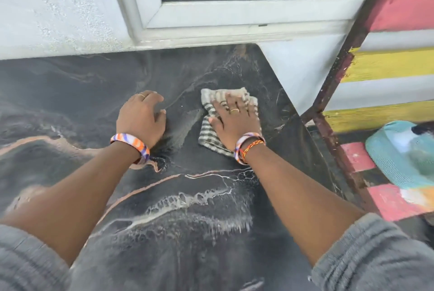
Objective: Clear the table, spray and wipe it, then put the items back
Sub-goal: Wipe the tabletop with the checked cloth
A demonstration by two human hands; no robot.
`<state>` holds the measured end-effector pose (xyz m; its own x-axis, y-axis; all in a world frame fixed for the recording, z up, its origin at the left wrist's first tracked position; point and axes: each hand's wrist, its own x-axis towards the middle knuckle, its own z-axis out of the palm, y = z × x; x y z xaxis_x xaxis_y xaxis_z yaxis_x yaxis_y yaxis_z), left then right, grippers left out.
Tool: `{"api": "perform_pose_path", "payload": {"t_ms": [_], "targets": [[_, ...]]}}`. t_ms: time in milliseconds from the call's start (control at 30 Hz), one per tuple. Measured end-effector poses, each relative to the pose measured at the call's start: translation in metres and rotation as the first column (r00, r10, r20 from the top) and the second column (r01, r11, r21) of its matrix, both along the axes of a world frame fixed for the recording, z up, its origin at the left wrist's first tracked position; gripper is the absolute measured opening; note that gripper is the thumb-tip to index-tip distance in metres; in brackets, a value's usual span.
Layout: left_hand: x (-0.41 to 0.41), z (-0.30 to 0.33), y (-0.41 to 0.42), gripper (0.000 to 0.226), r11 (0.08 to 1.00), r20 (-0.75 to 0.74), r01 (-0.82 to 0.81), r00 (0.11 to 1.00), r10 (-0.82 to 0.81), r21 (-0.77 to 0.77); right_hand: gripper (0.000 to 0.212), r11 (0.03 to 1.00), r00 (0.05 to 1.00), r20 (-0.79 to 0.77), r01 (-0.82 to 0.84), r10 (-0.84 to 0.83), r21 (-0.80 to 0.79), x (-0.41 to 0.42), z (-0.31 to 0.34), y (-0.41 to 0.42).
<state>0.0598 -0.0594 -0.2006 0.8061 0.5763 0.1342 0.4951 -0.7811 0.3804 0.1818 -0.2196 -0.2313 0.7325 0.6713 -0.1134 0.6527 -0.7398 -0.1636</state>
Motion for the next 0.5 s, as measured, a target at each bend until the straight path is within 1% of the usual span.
{"api": "perform_pose_path", "payload": {"t_ms": [133, 300, 400, 500], "targets": [[-0.056, -0.002, -0.005, 0.031, 0.999, 0.002, -0.033, 0.999, 0.033, 0.016, 0.053, 0.975, 0.975, -0.018, -0.223, 0.223, 0.005, -0.079, -0.001, 0.016], [-0.124, 0.000, -0.022, 0.029, 0.997, 0.030, -0.055, 0.998, 0.053, 0.059, 0.051, 0.880, 0.880, 0.023, -0.475, 0.474, 0.000, -0.176, -0.001, 0.026], [-0.157, -0.001, -0.044, 0.032, 0.997, -0.007, -0.058, 0.998, 0.059, 0.053, 0.049, 0.855, 0.854, 0.047, -0.519, 0.518, 0.009, -0.212, -0.003, 0.007], [-0.174, 0.000, -0.068, 0.038, 0.998, -0.015, -0.042, 0.999, 0.043, 0.044, 0.049, 0.898, 0.900, 0.033, -0.436, 0.434, 0.064, -0.223, -0.003, -0.027]]}}
